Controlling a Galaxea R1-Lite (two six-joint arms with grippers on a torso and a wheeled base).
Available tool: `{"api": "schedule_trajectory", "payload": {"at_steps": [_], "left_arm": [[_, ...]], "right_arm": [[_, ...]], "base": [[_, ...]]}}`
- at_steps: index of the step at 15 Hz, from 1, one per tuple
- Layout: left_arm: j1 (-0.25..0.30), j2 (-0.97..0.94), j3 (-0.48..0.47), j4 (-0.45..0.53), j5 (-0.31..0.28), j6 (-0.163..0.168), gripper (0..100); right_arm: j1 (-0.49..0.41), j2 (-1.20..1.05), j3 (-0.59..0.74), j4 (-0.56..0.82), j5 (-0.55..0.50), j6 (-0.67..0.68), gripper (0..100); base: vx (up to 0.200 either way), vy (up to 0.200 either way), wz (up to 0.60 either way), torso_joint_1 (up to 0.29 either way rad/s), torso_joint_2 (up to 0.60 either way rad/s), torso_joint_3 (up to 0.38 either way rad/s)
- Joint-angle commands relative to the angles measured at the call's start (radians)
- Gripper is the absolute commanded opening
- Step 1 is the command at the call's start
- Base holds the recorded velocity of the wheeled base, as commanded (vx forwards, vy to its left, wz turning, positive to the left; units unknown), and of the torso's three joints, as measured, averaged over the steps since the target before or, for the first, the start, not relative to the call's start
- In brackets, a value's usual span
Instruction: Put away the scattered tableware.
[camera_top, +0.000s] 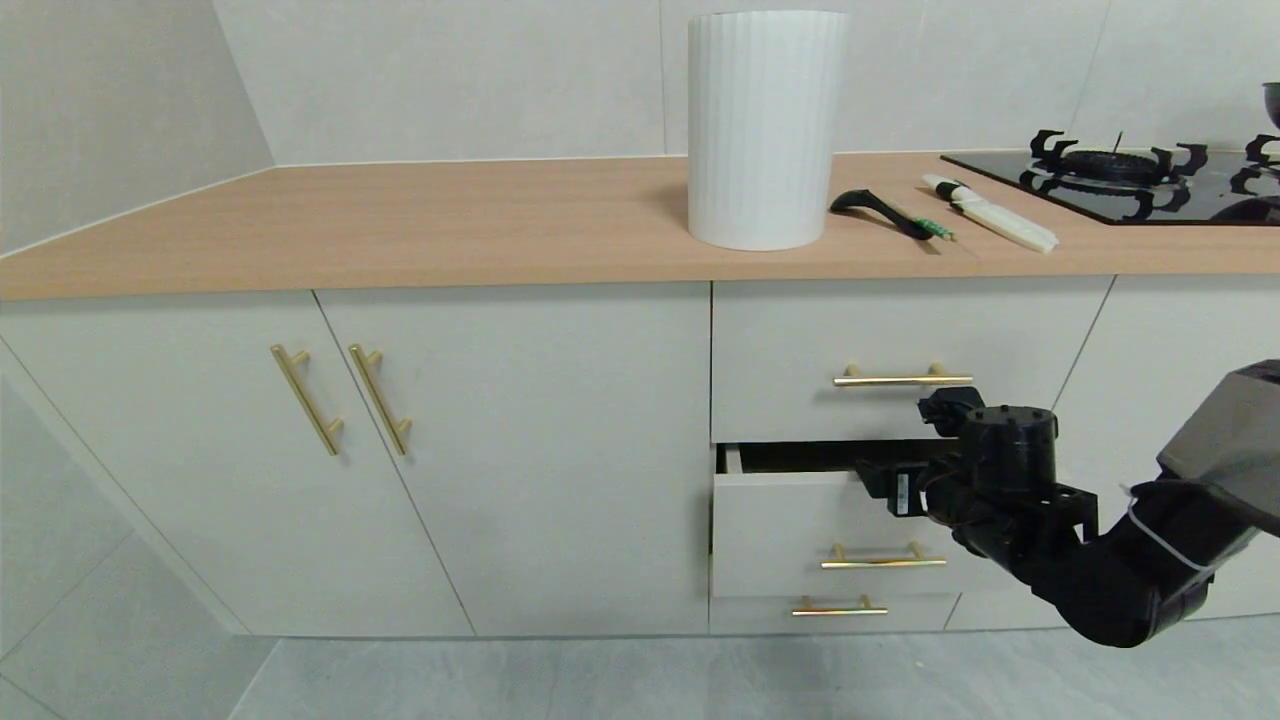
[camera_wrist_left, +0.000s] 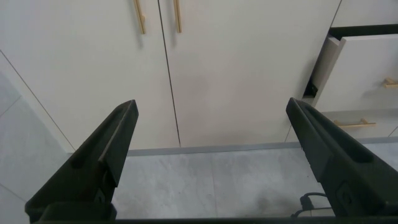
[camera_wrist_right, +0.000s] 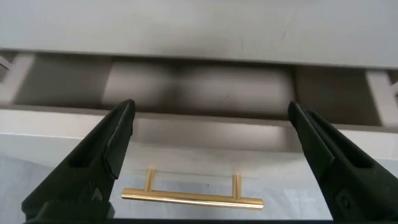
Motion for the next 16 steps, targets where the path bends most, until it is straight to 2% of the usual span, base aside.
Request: {"api": "schedule_trajectory", "payload": {"at_steps": [1,13,16], "left_arm": [[0.0,0.001,0.0,0.0,-0.001,0.0,100],[0.0,0.001,0.0,0.0,0.0,0.0,100],[0.0,0.001,0.0,0.0,0.0,0.0,100]], "right_arm": [[-0.002,0.032,-0.004,0.0,0.0,-0.001,100],[-0.007,0.029,-0.001,0.017,0.002,-0.002,100],[-0.007,-0.008,-0.004,0.111,0.008,-0.001,100]], "base": [[0.0,0.0,0.0,0.0,0.0,0.0],[0.0,0.0,0.0,0.0,0.0,0.0],[0.0,0.0,0.0,0.0,0.0,0.0]]}}
